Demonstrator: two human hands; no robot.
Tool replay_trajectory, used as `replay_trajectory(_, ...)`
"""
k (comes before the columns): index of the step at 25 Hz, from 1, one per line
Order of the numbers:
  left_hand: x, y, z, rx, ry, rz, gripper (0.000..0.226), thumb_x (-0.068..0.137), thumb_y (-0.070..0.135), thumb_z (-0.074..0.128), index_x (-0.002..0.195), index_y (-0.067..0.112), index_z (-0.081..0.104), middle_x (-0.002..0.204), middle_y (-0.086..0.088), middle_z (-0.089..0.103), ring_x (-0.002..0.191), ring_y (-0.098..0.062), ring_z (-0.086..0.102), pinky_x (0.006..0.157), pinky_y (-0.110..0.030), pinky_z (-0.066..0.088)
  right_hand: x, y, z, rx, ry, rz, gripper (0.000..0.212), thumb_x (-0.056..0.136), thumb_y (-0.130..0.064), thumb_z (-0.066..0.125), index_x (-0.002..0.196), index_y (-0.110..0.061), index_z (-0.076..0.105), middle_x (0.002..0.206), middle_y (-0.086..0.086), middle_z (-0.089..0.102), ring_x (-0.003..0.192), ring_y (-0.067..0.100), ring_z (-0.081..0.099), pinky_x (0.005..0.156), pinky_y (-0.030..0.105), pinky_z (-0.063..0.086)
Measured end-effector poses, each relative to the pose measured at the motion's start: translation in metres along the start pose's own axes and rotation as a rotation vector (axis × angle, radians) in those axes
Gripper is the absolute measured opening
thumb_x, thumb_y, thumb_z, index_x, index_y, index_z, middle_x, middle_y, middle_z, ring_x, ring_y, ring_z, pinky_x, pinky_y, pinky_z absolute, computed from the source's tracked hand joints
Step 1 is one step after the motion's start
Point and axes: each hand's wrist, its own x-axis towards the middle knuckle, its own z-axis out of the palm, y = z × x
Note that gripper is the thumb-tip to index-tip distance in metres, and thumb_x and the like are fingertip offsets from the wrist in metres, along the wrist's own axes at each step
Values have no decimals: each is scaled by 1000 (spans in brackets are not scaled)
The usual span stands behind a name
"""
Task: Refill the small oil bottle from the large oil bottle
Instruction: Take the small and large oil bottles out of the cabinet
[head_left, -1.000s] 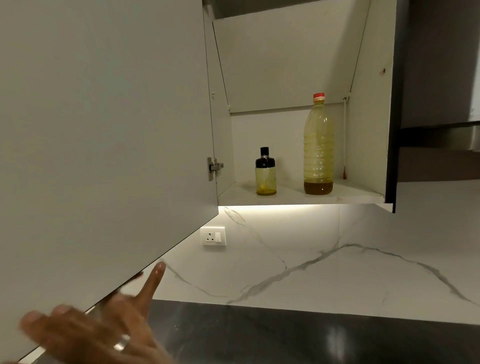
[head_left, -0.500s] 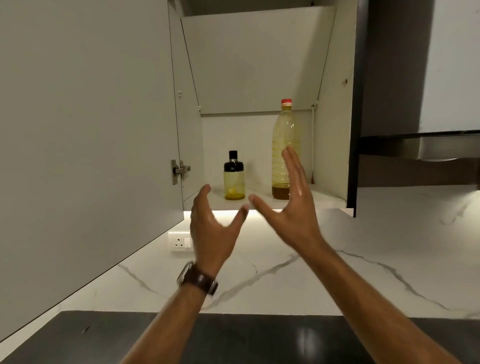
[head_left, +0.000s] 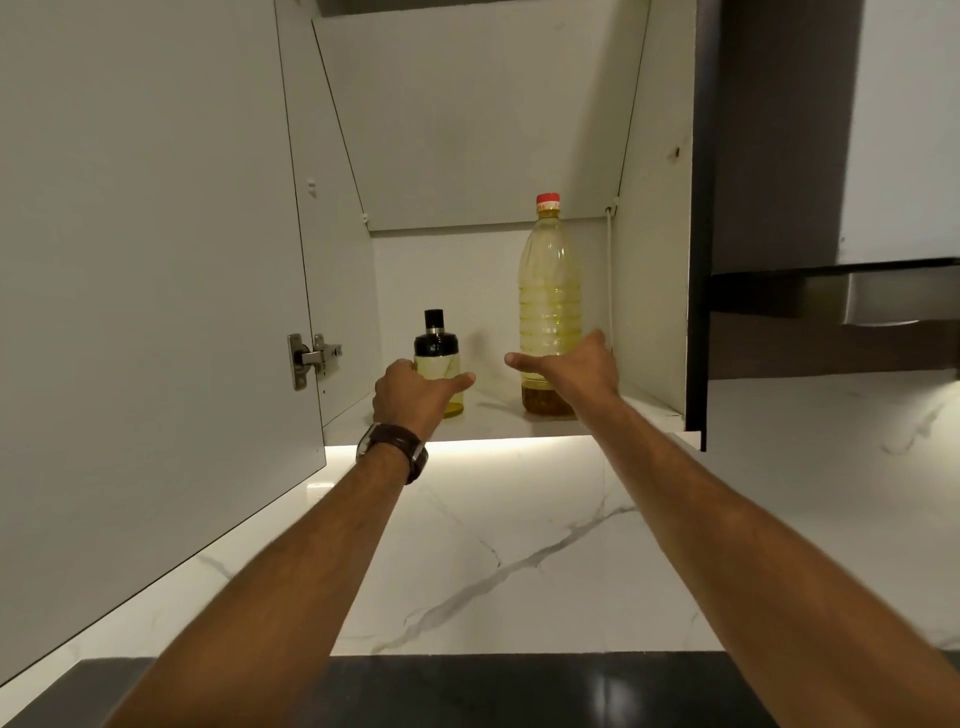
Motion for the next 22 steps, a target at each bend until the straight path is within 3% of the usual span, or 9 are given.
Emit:
replay_trajectory(5,1,-1,3,12,16,45,44,70,41,94,96,22,64,81,12,61,84,-18,64,70,-26,47,14,10,14,-14,32,-38,92,52,-60,95,126,-19,59,115,0,71,98,21,69,76,31,55)
replay_trajectory(10,-9,9,-3,-72,45,104,44,62,46,97,85,30,64,86,10,70,84,-15,70,81,-36,61,-4,9,-7,23,18,-102,78,55,-54,97,118,-21,66,106,-3,72,95,19,70,80,33,59)
replay_trajectory(13,-30,16,-10,-144,17,152,50,60,48,98,95,23,73,90,9,74,85,-11,73,83,-38,63,-30,6,-29,108,-6,-145,75,58,-50,97,118,-25,61,110,-5,69,100,18,68,88,37,60)
replay_trajectory(18,-95,2,-30,-252,-75,199,51,60,39,100,102,19,78,90,6,78,85,-13,76,81,-36,64,-103,32,-79,198,-106,-162,74,55,-44,99,120,-30,65,107,-12,74,98,9,71,84,33,60)
replay_trajectory(22,-156,-51,-45,-353,-212,137,47,62,20,99,105,19,79,95,3,81,90,-17,78,82,-36,62,-167,94,-93,108,-215,-101,78,49,-55,92,118,-36,62,108,-13,73,98,8,71,85,36,62)
